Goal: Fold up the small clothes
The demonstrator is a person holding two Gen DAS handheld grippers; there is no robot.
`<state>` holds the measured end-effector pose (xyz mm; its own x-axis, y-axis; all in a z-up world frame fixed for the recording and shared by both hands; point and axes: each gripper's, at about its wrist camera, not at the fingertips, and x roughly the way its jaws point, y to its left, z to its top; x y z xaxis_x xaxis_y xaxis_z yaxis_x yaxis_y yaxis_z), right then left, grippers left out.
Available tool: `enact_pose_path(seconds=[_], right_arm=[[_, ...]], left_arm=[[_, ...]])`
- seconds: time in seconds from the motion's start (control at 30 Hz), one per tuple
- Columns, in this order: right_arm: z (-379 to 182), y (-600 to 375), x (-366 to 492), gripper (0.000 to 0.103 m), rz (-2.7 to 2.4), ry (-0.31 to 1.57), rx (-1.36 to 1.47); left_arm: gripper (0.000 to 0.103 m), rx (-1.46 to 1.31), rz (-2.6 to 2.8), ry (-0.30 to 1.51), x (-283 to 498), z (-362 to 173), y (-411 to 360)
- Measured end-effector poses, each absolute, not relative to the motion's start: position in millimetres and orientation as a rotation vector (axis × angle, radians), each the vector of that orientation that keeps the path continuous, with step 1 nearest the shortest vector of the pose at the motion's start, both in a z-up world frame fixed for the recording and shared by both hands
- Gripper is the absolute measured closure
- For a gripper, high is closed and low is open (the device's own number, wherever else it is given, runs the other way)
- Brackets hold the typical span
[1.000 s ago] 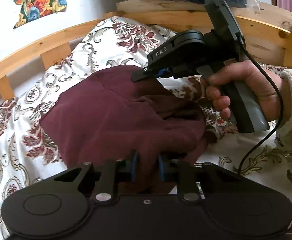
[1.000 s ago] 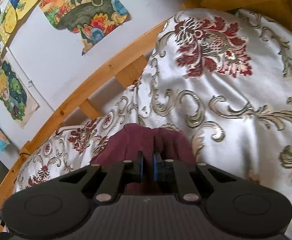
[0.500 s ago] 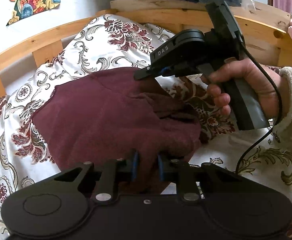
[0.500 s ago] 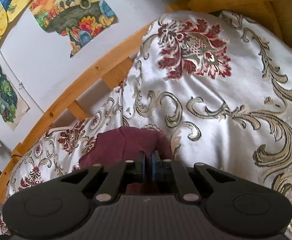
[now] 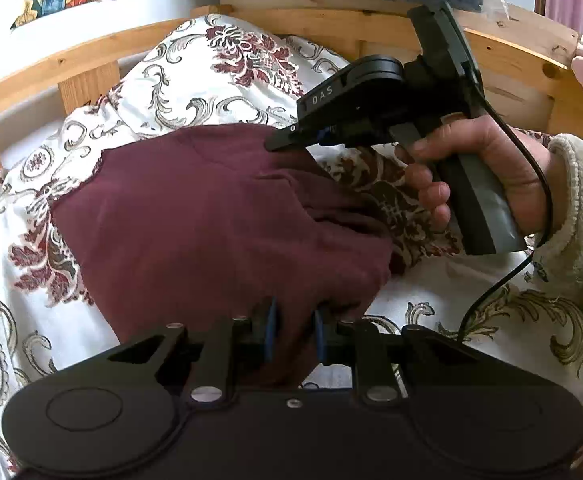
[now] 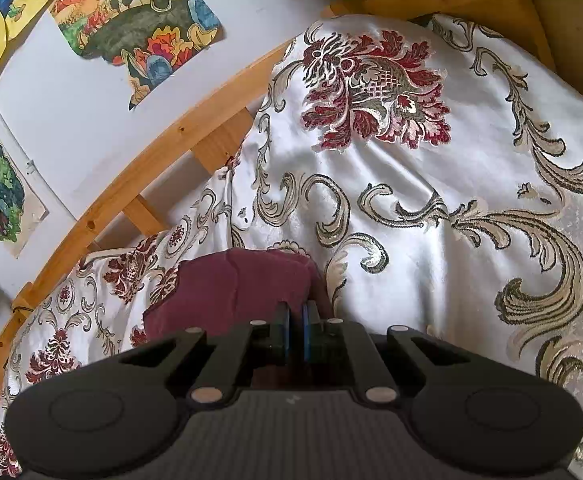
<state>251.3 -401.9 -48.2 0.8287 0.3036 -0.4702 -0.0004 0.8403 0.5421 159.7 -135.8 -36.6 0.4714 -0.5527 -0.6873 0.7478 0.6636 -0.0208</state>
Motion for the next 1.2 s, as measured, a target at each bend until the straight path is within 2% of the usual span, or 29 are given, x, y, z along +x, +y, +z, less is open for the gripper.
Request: enact_pose_path(seconds=[0.07, 0.23, 0.3, 0.33, 0.6, 0.67, 0.73, 0.83, 0.93, 1.0, 1.2], right_arm=[[-49, -401, 251, 0.094, 0.171, 0.581, 0.555], [-49, -401, 247, 0.079, 0.174, 0.606, 0.563], [-48, -400, 243, 0.068, 0.180, 0.617, 0.551], [-47, -399, 241, 0.067, 0.184, 0.623, 0.539], [-32, -371, 228, 0.045, 0.178, 0.676, 0.220], [-34, -365, 227, 0.043, 0.173, 0.689, 0.136], [-36, -364, 228, 0.042, 0.181, 0.711, 0.112], [-38, -368, 226, 0.031, 0.207, 0.728, 0.110], [-40, -371, 226, 0.026, 0.224, 0.740, 0.094], [-39, -370, 225, 0.021, 0.235, 0.747, 0.086], [-40, -362, 224, 0.013, 0.258, 0.764, 0.017]], left_arm=[[0.082, 0.294, -0.811, 0.725, 160, -38, -135], [0.081, 0.278, -0.813, 0.728, 162, -39, -134], [0.080, 0.269, -0.814, 0.733, 164, -39, -134], [0.078, 0.264, -0.816, 0.737, 165, -39, -134], [0.068, 0.260, -0.830, 0.738, 162, -40, -134], [0.068, 0.252, -0.829, 0.741, 162, -40, -133], [0.067, 0.241, -0.828, 0.744, 162, -40, -133], [0.066, 0.216, -0.824, 0.749, 163, -38, -130], [0.055, 0.157, -0.806, 0.744, 164, -30, -121], [0.036, 0.098, -0.782, 0.740, 166, -24, -113], [0.007, -0.078, -0.613, 0.690, 177, -7, -82]])
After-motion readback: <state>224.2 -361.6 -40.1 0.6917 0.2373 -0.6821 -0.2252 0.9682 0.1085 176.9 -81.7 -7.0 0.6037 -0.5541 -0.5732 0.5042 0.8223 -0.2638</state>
